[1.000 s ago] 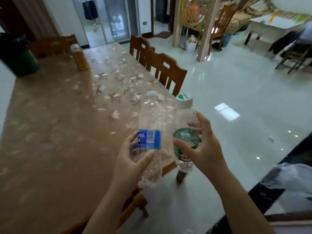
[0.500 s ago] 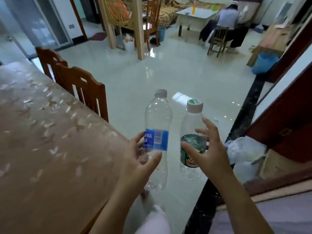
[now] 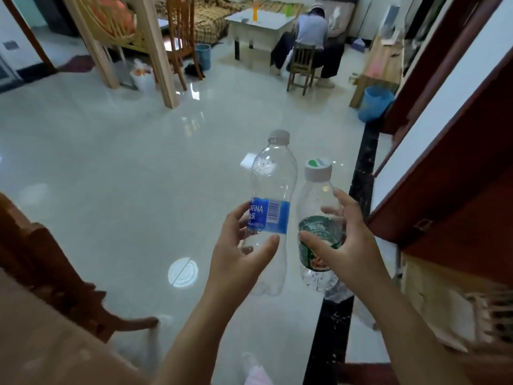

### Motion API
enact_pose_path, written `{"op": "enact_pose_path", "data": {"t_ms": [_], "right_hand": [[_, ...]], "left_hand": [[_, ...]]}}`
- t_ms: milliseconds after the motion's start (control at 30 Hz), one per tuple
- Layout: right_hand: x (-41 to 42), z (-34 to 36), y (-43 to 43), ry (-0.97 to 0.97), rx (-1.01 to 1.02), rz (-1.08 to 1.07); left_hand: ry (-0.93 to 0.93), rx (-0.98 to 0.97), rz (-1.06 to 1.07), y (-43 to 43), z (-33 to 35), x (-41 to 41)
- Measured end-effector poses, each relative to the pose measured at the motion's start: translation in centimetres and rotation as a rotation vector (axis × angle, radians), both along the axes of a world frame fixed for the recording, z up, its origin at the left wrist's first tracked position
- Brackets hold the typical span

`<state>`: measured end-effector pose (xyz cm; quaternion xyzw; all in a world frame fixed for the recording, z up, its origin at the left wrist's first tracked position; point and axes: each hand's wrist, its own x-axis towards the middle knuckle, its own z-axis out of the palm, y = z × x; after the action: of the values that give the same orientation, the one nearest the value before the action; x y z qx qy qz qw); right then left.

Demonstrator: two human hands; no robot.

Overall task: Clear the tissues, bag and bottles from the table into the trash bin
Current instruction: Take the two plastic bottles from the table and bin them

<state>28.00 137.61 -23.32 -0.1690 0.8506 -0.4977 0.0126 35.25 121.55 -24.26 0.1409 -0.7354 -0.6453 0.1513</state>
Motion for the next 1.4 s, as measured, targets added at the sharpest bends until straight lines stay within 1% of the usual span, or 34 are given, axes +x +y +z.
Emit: {"op": "enact_pose_path", "data": {"t_ms": [133, 267, 367, 533, 633, 767, 967, 1067, 1200, 1400], "right_hand": [[-4.7, 0.6, -3.4, -0.006, -0.032, 0.047], [-7.9, 0.0, -8.0, -0.061, -0.049, 0.112], [-10.5, -0.8, -12.2, -0.064, -0.042, 0.212], [-15.2, -1.8, -19.1, -0.069, -0.017, 0.423], [-19.3, -1.9, -23.4, -0.062, -0.022, 0.516], [-25.4, -1.8, -30.2, -0.024, -0.046, 0.626], [-33.4, 0.1, -40.8, 0.003, -0.079, 0.771], [-35.5, 0.4, -45.7, -0.009, -0.092, 0.839], [-37.0, -0.4, -52.5, -0.048, -0.063, 0.936], [-38.7, -1.5, -65.6, -0.043, -0.025, 1.018]], "left_hand": [[0.012, -0.006, 0.038, -3.0, 0.3, -4.5], [-0.024, 0.032, 0.125, -6.7, -0.1, -6.0], [-0.054, 0.049, 0.212, -9.8, -0.7, -6.9], [-0.074, 0.117, 0.421, -14.6, -2.3, -9.5], [-0.075, 0.15, 0.475, -17.7, -3.1, -12.7], [-0.074, 0.112, 0.578, -22.5, -2.9, -18.3], [-0.029, 0.044, 0.756, -30.6, 0.1, -25.6], [-0.014, 0.042, 0.791, -34.5, 0.6, -26.9], [-0.011, 0.092, 0.88, -40.2, -0.4, -27.4], [0.004, 0.085, 0.957, -52.9, -1.7, -28.5]]}}
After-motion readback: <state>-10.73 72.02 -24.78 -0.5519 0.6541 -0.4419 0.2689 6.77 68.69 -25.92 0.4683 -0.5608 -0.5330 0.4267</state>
